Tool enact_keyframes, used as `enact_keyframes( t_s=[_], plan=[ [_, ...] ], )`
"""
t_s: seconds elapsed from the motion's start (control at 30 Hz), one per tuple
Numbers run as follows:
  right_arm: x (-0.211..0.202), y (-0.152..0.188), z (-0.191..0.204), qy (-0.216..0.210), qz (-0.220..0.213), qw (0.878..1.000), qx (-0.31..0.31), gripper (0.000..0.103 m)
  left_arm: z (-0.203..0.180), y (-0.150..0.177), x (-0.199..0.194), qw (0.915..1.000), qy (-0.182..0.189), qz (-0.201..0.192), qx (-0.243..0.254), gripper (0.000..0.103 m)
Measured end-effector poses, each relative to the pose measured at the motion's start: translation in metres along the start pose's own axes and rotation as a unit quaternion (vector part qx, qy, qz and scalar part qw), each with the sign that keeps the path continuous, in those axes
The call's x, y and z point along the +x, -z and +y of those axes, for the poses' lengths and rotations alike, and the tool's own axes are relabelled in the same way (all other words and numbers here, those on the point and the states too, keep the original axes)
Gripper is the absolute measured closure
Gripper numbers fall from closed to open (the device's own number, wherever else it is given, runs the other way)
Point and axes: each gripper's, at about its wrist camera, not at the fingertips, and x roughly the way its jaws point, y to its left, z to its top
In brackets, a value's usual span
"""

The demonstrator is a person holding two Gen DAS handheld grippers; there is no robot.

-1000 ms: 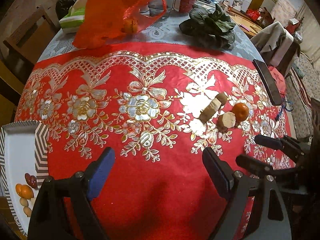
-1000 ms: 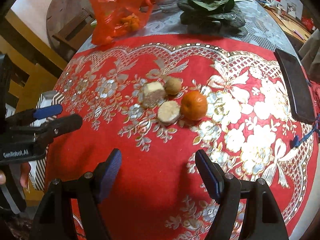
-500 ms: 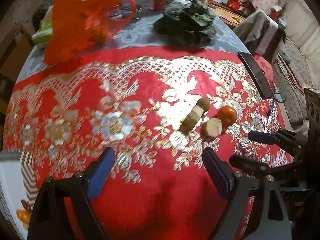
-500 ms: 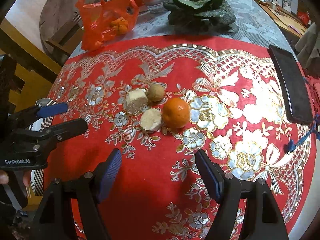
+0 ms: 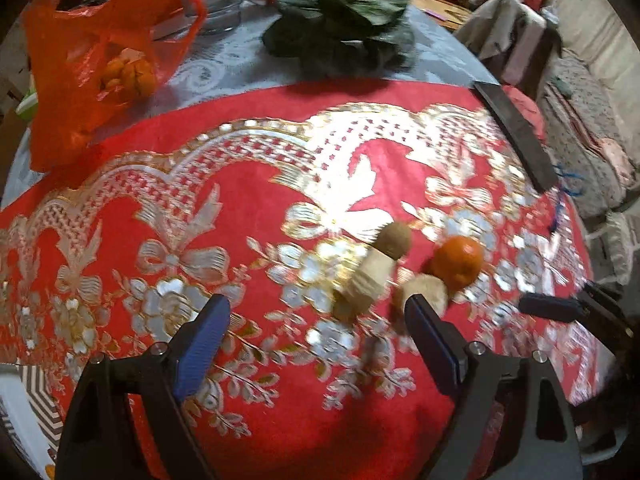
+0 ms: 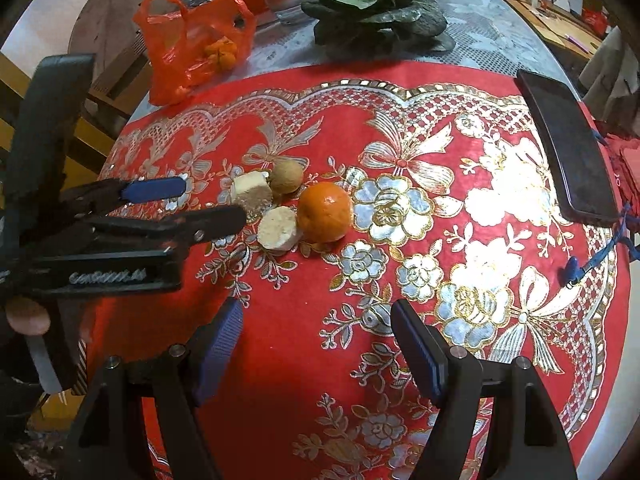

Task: Organize fruits
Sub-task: 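Lower the left gripper onto a beige round slice and close it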

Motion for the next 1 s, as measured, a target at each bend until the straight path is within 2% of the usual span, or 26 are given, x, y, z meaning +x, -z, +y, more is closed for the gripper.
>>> enact_keyframes(
  t_s=[0.27, 0.4, 0.6, 0.73, 0.83, 0.9, 0.97, 1.0],
  plan=[
    [0.006, -0.011, 0.008, -0.010, 0.003, 1.000, -0.008, 0.022, 0.029, -0.008, 0.002, 0.9988, -0.013, -0.002, -0.047, 0.015],
    [0.012, -0.014, 0.012, -0.013, 0.008, 1.000, -0.012, 0.022, 0.031, -0.010, 0.002, 0.9993, -0.004, -0.001, -0.038, 0.015],
    [0.016, -0.016, 0.013, -0.014, 0.010, 1.000, -0.010, 0.022, 0.015, -0.012, 0.006, 0.9996, 0.021, 0.004, 0.017, 0.015],
    [0.018, -0.016, 0.011, -0.017, 0.013, 1.000, -0.007, 0.022, 0.005, -0.012, 0.011, 0.9993, 0.027, 0.012, 0.022, 0.015],
    [0.017, -0.013, 0.009, -0.018, 0.014, 1.000, -0.011, 0.022, 0.000, -0.013, 0.015, 0.9996, 0.017, 0.013, 0.017, 0.015],
    [0.016, -0.012, 0.009, -0.020, 0.012, 1.000, -0.011, 0.022, -0.001, -0.014, 0.016, 0.9997, 0.020, 0.012, 0.012, 0.018],
    [0.015, -0.010, 0.008, -0.021, 0.011, 1.000, -0.010, 0.022, -0.004, -0.015, 0.017, 0.9996, 0.023, 0.007, 0.016, 0.037],
    [0.015, -0.009, 0.007, -0.022, 0.010, 1.000, -0.009, 0.022, -0.007, -0.017, 0.020, 0.9995, 0.021, 0.010, 0.020, 0.041]
  ],
)
